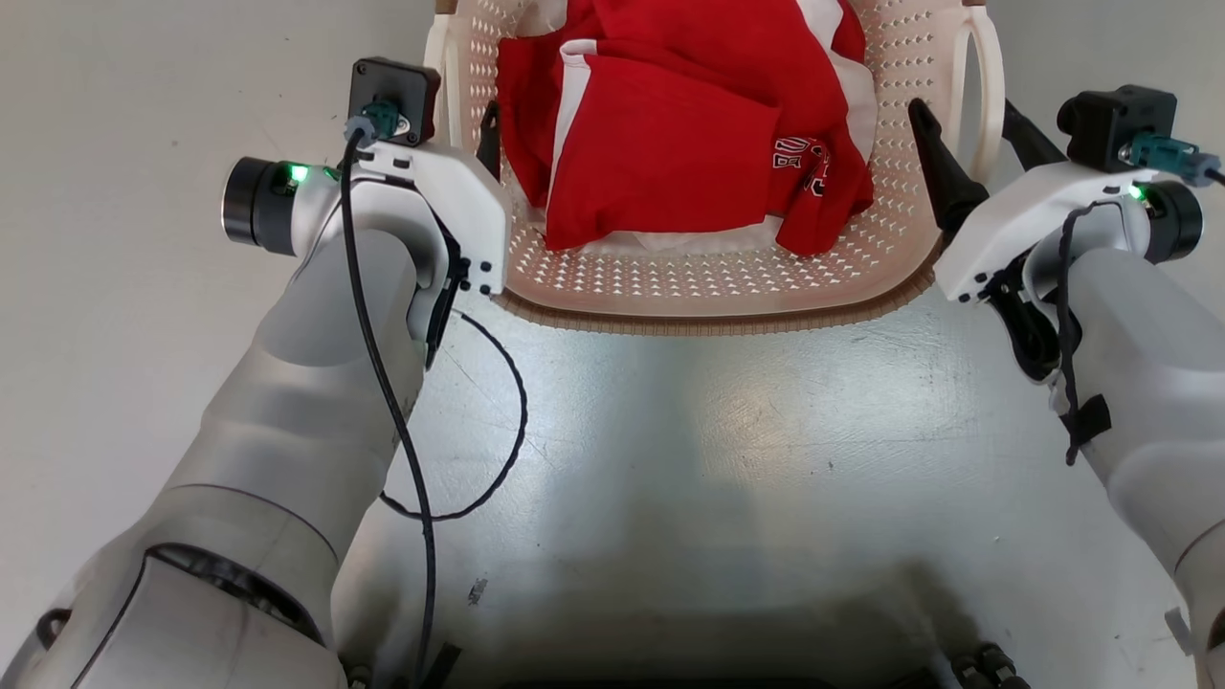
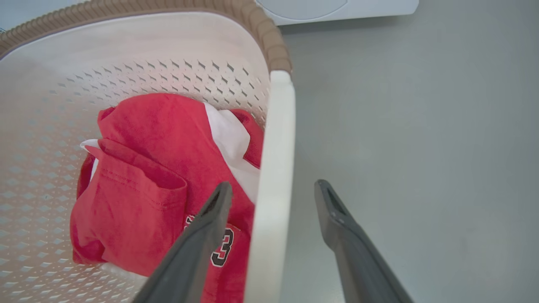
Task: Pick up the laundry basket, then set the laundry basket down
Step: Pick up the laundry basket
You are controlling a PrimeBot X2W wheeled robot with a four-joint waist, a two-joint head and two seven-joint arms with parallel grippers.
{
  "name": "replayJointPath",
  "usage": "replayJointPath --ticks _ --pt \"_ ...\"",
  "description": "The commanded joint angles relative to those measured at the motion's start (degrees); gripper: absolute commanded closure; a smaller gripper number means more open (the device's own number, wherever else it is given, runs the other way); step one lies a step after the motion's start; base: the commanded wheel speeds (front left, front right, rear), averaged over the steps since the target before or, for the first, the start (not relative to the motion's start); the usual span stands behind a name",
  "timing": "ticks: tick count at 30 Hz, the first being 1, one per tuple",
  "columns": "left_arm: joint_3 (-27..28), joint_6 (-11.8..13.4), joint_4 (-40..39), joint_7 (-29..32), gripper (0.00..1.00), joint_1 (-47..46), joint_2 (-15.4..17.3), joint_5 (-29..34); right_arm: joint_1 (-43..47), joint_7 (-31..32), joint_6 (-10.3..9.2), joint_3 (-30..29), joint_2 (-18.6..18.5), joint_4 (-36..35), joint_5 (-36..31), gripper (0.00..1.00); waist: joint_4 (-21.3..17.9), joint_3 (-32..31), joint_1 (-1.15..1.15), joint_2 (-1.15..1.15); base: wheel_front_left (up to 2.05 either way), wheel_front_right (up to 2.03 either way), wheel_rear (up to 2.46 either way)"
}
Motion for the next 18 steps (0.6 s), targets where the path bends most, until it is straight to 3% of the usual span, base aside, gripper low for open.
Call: replayJointPath --ticks 1,15,16,17,18 --pt "0.2 -0.2 -0.4 -0.1 0.0 -0.6 1.3 -0.9 1.7 -0.3 0.34 1.1 0.4 0.1 0.6 0.0 0.1 0.0 0.0 0.0 0.0 0.0 0.0" --pt "-4.1 0.3 -0.9 0.6 0.0 -1.1 1.3 -5.0 0.4 -0.7 0.34 6.0 0.3 1.0 4.8 0.0 0.0 0.5 0.0 0.0 0.0 0.0 0.0" --pt "-4.5 -0.1 -0.9 1.1 0.73 -1.0 1.3 -5.4 0.2 -0.7 0.34 6.3 0.3 0.9 4.9 0.68 -0.1 0.6 0.0 0.0 0.0 0.0 0.0" --pt "-5.0 -0.4 -1.0 1.8 1.0 -0.8 1.3 -5.7 0.2 -0.7 0.34 6.7 0.3 1.0 5.0 1.0 -0.1 0.6 0.0 0.0 0.0 0.0 0.0" --pt "-5.4 -0.3 -1.2 2.1 1.0 -0.8 1.3 -6.0 0.4 -0.4 0.34 7.5 0.4 1.2 5.1 1.0 -0.1 0.6 0.0 0.0 0.0 0.0 0.0"
